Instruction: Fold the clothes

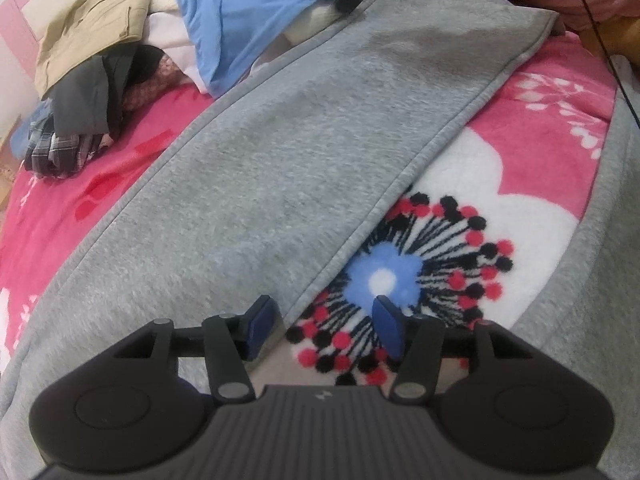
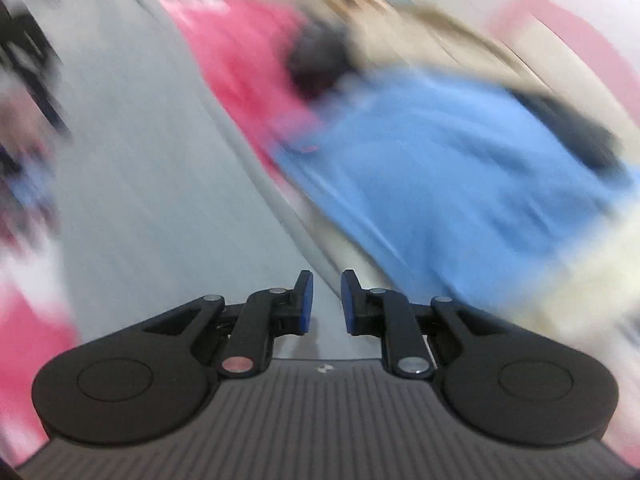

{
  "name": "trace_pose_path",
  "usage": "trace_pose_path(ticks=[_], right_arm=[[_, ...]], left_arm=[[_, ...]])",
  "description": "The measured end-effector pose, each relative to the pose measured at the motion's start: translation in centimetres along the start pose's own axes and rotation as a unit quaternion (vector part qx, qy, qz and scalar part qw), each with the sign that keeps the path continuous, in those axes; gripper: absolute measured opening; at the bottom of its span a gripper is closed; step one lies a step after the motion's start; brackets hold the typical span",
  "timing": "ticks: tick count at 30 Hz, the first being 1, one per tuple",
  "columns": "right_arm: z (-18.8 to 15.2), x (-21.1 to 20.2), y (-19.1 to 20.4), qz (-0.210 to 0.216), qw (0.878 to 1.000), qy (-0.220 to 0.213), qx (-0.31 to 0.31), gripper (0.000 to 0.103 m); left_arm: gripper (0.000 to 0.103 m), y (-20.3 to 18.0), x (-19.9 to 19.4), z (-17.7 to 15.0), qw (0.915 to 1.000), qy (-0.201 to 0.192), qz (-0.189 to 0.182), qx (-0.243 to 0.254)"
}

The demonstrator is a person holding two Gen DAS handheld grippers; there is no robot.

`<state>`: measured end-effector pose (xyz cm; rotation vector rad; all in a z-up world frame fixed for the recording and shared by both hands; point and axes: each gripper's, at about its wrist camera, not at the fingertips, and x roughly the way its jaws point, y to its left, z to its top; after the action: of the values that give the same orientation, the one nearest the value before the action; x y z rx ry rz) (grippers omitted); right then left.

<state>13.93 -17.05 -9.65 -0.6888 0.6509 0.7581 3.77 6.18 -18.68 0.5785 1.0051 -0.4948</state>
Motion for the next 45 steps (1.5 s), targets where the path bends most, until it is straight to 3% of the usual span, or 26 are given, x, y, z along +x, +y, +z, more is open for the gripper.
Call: trace_pose_path(ticks=[2, 3, 4, 6, 7, 8, 9, 11, 14, 15, 16, 18, 21, 23, 26, 28, 29, 30, 32, 34, 36, 37, 40, 43, 45], right_arm=[[1.6, 3.4, 1.4, 0.047, 0.999, 0.007, 0.005, 0.012], [2.0, 6.0, 1.8, 0.052, 0.998, 0.031, 0.010, 0.012], [2.1, 8.6, 1.8, 0.039, 0.998, 0.052, 0.013, 0.012], [2.6, 10.8, 1.4, -0.014, 0.999, 0.044, 0.018, 0.012], [3.4, 11.3, 1.0, -0.054, 0.997, 0.045, 0.032, 0.012], [3.9, 11.3, 0.4, -0.067, 0.996, 0.042, 0.050, 0.013], [4.3, 11.2, -0.1, -0.070, 0.994, 0.038, 0.069, 0.013], [4.7, 10.0, -0.6, -0.037, 0.994, 0.007, 0.104, 0.013], [3.8, 11.2, -0.2, -0.029, 0.993, 0.047, 0.102, 0.012], [3.1, 11.7, 0.0, -0.051, 0.993, 0.060, 0.088, 0.016], [2.7, 11.4, -0.3, -0.064, 0.992, 0.056, 0.093, 0.022], [2.7, 8.8, -0.9, -0.069, 0.989, 0.041, 0.123, 0.016], [2.8, 3.9, -1.4, -0.075, 0.984, 0.013, 0.161, 0.019], [2.8, -0.6, -1.2, -0.074, 0.983, -0.013, 0.170, 0.020], [2.6, -7.6, -1.1, -0.056, 0.977, -0.050, 0.201, 0.025], [2.3, -11.9, -1.5, -0.029, 0.965, -0.070, 0.252, 0.028], [2.0, -14.2, -1.4, -0.013, 0.956, -0.078, 0.282, 0.030], [1.8, -15.8, -1.3, 0.001, 0.948, -0.084, 0.308, 0.031], [0.4, -18.6, -0.1, 0.034, 0.921, -0.093, 0.376, 0.032], [-1.3, -20.9, 1.5, 0.069, 0.887, -0.099, 0.445, 0.034], [-3.8, -21.6, 4.4, 0.102, 0.848, -0.102, 0.509, 0.037], [-5.2, -21.6, 6.2, 0.117, 0.826, -0.102, 0.541, 0.043], [-9.8, -20.6, 12.0, 0.156, 0.759, -0.078, 0.628, 0.046], [-14.0, -17.9, 17.6, 0.184, 0.697, -0.011, 0.693, 0.047], [-16.5, -16.5, 20.4, 0.202, 0.634, 0.026, 0.746, 0.048]], left_arm=[[0.057, -0.1, -0.1, 0.0, 1.0000, 0.000, 0.002, -0.004], [0.057, -0.2, -0.1, -0.1, 1.0000, 0.000, 0.003, -0.005], [0.057, -0.2, -0.2, -0.4, 1.0000, -0.001, 0.000, -0.006], [0.057, -0.1, -0.4, -0.9, 0.9999, -0.004, -0.004, -0.009], [0.057, -0.1, -0.4, -1.1, 0.9999, -0.006, -0.007, -0.011], [0.057, -0.1, -0.5, -1.3, 0.9999, -0.007, -0.009, -0.012], [0.057, 0.0, -0.6, -1.6, 0.9998, -0.009, -0.012, -0.014], [0.058, 0.2, -0.6, -1.9, 0.9996, -0.015, -0.018, -0.014], [0.059, 0.5, -0.7, -2.0, 0.9992, -0.018, -0.023, -0.028], [0.059, 0.6, -0.9, -2.0, 0.9991, -0.019, -0.021, -0.033], [0.059, 0.6, -1.1, -2.0, 0.9989, -0.020, -0.019, -0.038], [0.059, 1.1, -2.4, -2.6, 0.9977, -0.027, -0.018, -0.060], [0.060, 2.2, -5.5, -4.1, 0.9926, -0.047, -0.016, -0.111], [0.062, 3.4, -8.8, -6.1, 0.9821, -0.064, 0.000, -0.177], [0.062, 5.9, -13.3, -10.7, 0.9499, -0.081, 0.033, -0.300], [0.062, 7.1, -16.1, -14.5, 0.9153, -0.095, 0.060, -0.387], [0.062, 7.5, -17.8, -16.9, 0.8918, -0.105, 0.074, -0.434], [0.062, 7.4, -19.1, -18.9, 0.8747, -0.112, 0.083, -0.464], [0.062, 7.0, -21.5, -23.1, 0.8390, -0.122, 0.103, -0.520], [0.063, 6.1, -22.8, -26.5, 0.8112, -0.123, 0.119, -0.559], [0.063, 4.9, -23.2, -30.0, 0.7772, -0.118, 0.121, -0.606], [0.063, 4.3, -23.1, -31.5, 0.7585, -0.117, 0.115, -0.631], [0.063, 2.6, -22.2, -34.9, 0.7126, -0.113, 0.098, -0.685], [0.063, 1.3, -21.0, -37.0, 0.6894, -0.114, 0.101, -0.708], [0.063, 1.3, -20.6, -38.1, 0.6719, -0.126, 0.108, -0.722]])
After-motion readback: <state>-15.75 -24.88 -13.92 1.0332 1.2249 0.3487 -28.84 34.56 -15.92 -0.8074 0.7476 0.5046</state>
